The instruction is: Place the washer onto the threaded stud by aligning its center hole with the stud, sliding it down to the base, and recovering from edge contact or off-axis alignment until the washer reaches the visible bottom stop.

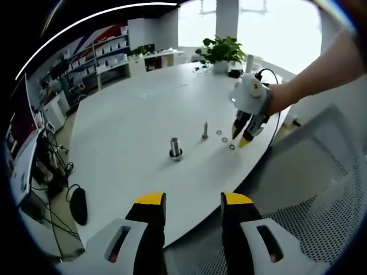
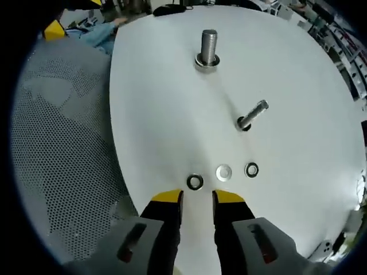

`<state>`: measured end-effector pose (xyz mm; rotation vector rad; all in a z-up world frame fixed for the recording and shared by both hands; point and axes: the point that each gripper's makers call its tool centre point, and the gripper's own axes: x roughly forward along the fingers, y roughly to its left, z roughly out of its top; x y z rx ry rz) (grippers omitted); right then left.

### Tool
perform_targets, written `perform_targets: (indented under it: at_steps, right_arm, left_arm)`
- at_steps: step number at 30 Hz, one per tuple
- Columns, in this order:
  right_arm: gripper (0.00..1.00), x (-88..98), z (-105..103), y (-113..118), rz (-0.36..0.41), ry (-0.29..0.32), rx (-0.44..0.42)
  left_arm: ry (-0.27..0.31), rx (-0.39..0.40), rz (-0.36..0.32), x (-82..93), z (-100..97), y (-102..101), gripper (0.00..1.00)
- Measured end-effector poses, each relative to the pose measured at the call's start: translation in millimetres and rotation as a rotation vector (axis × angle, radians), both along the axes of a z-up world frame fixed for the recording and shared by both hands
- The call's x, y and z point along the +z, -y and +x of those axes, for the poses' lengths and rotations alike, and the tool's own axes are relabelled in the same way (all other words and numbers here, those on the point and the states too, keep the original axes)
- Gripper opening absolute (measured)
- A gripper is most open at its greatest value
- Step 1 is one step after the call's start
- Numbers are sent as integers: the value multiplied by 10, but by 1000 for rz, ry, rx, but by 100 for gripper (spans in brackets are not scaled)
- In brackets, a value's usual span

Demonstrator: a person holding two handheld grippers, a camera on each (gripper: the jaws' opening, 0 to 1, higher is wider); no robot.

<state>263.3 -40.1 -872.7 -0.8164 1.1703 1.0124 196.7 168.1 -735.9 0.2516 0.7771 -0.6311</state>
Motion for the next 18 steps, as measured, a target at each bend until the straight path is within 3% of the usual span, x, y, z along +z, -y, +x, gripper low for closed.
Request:
perform_targets:
  at_steps: [4, 9, 13, 18]
  right_arm:
    - [23, -85, -16, 3, -51, -3, 53]
    - [21, -74, 3, 0, -36, -5, 40]
    - [19, -77, -25, -26, -38, 6, 103]
    - [16, -81, -4, -41, -72, -5, 117]
  left_arm:
    - [-2, 4, 1, -3, -2, -8, 36]
    - [-2, 9, 1, -2, 1, -19, 36]
    - [0, 11, -1, 1, 7, -19, 36]
    - [-3, 8, 1, -5, 5, -15, 36]
